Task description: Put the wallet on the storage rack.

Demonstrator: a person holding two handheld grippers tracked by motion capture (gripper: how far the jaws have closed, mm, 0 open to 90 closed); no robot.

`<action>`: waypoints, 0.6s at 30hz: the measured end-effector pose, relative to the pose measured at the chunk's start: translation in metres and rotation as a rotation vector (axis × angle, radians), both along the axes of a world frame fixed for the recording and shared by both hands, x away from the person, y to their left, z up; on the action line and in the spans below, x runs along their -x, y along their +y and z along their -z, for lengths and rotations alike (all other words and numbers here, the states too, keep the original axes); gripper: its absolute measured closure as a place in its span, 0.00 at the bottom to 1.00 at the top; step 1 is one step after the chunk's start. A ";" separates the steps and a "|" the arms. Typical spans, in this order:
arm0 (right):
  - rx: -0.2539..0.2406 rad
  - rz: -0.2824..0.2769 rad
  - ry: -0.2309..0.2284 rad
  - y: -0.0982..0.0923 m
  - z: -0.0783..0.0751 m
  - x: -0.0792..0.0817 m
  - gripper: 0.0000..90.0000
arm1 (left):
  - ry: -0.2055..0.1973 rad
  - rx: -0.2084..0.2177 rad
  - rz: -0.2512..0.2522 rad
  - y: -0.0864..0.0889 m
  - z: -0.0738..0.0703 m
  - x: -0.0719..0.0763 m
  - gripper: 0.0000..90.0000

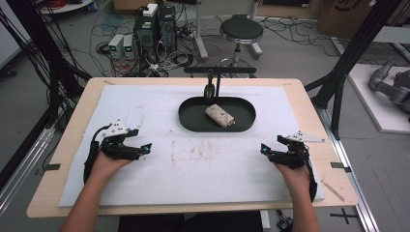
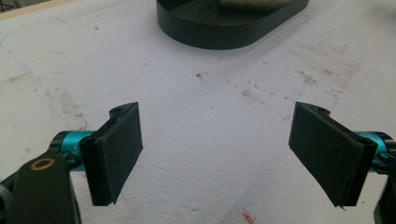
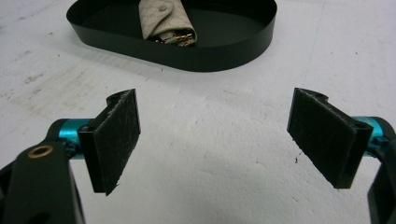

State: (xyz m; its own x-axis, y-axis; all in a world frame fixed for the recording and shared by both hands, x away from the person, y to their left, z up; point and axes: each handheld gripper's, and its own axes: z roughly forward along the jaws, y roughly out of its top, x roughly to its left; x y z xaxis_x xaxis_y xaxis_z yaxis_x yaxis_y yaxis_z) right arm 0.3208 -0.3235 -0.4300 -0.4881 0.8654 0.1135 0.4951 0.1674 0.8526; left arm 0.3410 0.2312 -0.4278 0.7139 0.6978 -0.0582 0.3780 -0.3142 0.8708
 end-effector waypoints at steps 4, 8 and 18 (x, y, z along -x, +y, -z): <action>0.008 -0.009 0.003 0.003 0.000 -0.001 0.20 | -0.002 -0.001 0.007 -0.001 0.000 0.001 0.19; 0.015 -0.013 0.004 0.004 0.001 -0.002 0.20 | 0.000 -0.008 0.009 -0.001 0.000 0.001 0.19; 0.015 -0.014 0.016 0.005 0.004 -0.004 0.20 | 0.007 -0.008 0.006 -0.001 0.001 -0.001 0.19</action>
State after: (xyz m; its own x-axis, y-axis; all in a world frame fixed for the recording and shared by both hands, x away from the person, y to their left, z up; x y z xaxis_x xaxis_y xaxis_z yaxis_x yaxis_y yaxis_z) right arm 0.3244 -0.3187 -0.4343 -0.4987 0.8599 0.1087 0.5059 0.1870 0.8421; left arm 0.3418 0.2306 -0.4289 0.7173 0.6943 -0.0579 0.3827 -0.3232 0.8655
